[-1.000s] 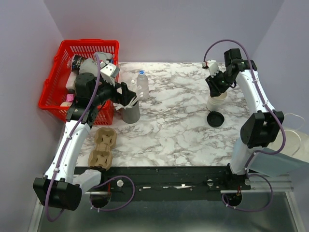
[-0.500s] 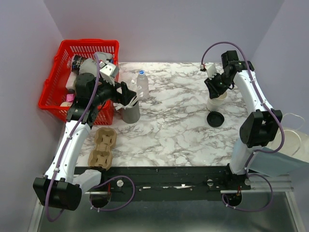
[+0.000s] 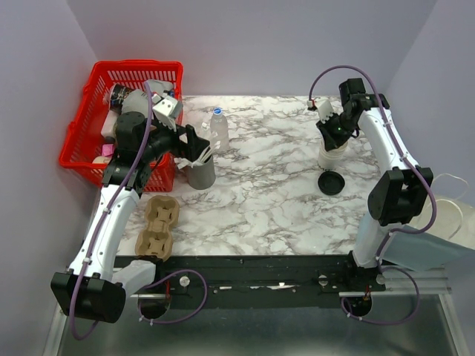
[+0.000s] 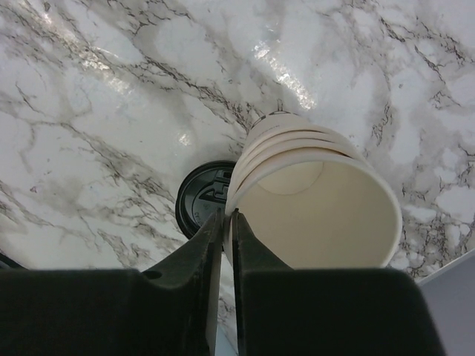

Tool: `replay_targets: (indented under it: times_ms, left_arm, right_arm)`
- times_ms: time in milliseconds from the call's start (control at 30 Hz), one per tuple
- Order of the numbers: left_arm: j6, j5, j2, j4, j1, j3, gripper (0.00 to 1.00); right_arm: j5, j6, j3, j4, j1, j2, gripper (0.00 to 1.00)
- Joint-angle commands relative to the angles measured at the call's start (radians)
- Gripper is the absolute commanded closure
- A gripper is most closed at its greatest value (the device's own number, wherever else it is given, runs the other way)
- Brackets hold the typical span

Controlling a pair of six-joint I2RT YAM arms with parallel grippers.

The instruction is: Pack the takeout coffee

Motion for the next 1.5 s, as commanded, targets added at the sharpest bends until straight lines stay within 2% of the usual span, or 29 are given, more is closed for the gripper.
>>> replay_targets:
  times_ms: [0, 133, 367, 500, 633, 733, 800, 967, 1033, 1067, 1300, 1467]
  left_arm:
    - [-0.018, 0.025, -0.012, 0.024, -0.004, -0.002, 0.01]
    - [-0.015, 0.035, -0.005, 0.024, -0.004, 0.004, 0.01]
    - [-0.019, 0.068, 0.012, 0.023, -0.017, 0.033, 0.01]
    - [-0.048, 0.05, 0.037, 0.024, -0.066, 0.069, 0.01]
    - [-0.091, -0.007, 0.093, 0.049, -0.192, 0.131, 0.01]
    - [-0.183, -0.062, 0.159, 0.093, -0.247, 0.177, 0.01]
    - [-0.252, -0.094, 0.227, 0.127, -0.303, 0.216, 0.01]
    - [-0.26, -0.228, 0.449, 0.098, -0.421, 0.404, 0.01]
    - [-0.329, -0.246, 0.509, 0.147, -0.435, 0.464, 0.01]
    - [-0.426, -0.269, 0.564, 0.17, -0.436, 0.472, 0.01]
    - [-0.63, -0.182, 0.817, 0.297, -0.505, 0.598, 0.02]
    - [-0.768, -0.117, 0.958, 0.471, -0.531, 0.604, 0.02]
  right_arm:
    - [0.035, 0.005, 0.031, -0.02, 0.004, -0.003, 0.91]
    - [0.056, 0.005, 0.058, -0.026, 0.002, -0.023, 0.99]
    - [0.105, -0.021, 0.052, 0.021, 0.005, -0.079, 1.0]
    - [0.141, -0.041, 0.009, 0.072, 0.01, -0.109, 0.99]
    - [0.133, -0.032, -0.006, 0.13, 0.013, -0.141, 0.99]
    - [0.177, -0.036, -0.001, 0.145, 0.024, -0.136, 0.99]
    - [0.196, -0.032, -0.014, 0.17, 0.024, -0.142, 0.99]
    - [0.177, -0.007, 0.0, 0.139, 0.025, -0.119, 0.99]
    - [0.185, 0.0, -0.004, 0.15, 0.025, -0.122, 0.99]
    - [0.199, 0.005, -0.009, 0.159, 0.025, -0.125, 0.99]
    - [0.24, 0.022, 0.09, 0.104, 0.025, -0.086, 1.0]
    - [0.236, 0.048, 0.12, 0.075, 0.025, -0.058, 0.99]
